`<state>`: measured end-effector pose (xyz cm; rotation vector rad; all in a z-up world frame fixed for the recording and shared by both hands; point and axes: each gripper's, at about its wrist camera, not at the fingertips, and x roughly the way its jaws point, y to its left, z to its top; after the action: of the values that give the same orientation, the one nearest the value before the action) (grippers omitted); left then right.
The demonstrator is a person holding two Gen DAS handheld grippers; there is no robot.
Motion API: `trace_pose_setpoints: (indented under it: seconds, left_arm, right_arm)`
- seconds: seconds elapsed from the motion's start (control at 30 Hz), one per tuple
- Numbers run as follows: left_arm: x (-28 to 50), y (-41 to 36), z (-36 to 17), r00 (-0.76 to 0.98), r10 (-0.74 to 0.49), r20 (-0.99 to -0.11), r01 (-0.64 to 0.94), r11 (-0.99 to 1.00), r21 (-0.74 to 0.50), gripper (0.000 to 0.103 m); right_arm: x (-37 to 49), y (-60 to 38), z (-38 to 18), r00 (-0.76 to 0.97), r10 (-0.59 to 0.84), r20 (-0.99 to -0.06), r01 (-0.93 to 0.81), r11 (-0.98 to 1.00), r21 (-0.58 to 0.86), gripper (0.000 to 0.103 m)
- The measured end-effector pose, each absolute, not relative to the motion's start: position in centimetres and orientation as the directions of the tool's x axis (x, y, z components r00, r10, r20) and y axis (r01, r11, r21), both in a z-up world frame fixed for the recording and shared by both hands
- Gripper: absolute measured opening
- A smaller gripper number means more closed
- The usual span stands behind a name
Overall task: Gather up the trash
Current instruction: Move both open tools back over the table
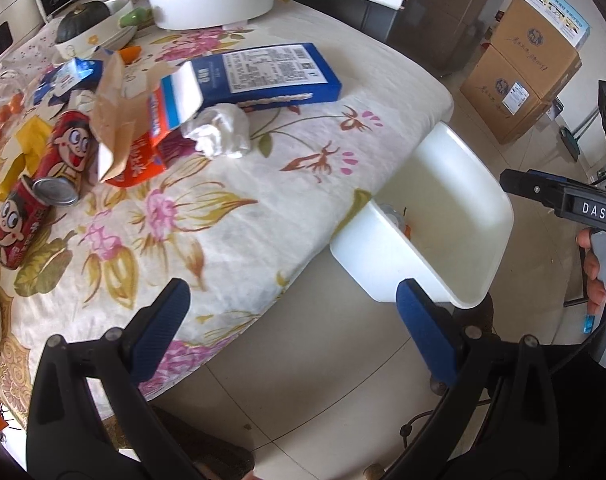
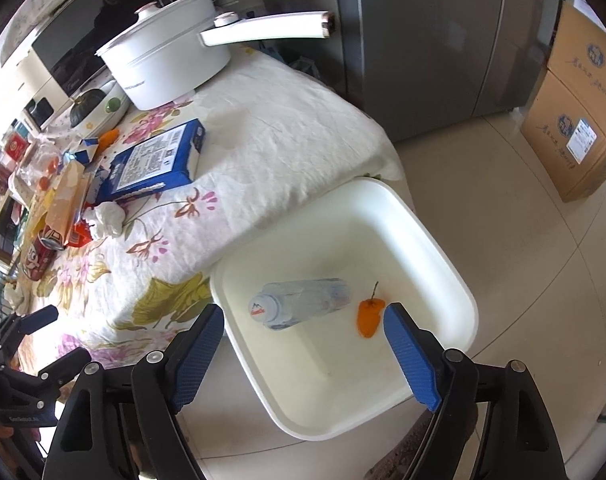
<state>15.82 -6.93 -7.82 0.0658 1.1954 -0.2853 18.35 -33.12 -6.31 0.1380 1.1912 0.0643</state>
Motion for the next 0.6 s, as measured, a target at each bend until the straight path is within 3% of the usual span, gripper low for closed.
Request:
trace_pose_setpoints:
  seconds: [0.4,0.6]
  left_arm:
    - [15.1,0.2,-6.4,0.396,-0.137,-0.908,0.085,0.99,-0.112,0.102]
    - [13.8,5.4,-5.9,0.494,-0.036,-0.869,-0.086,0.992,-0.089,0.102]
  right_arm:
    - [19.6,-28.4,-5.3,0.385,0.17,-0.907,-0.044,0.985,0.166,0.085]
    - [20.6,-25.6,-5.0,0.391,0.201,-0.898,-0.074,0.98,0.187,0.085]
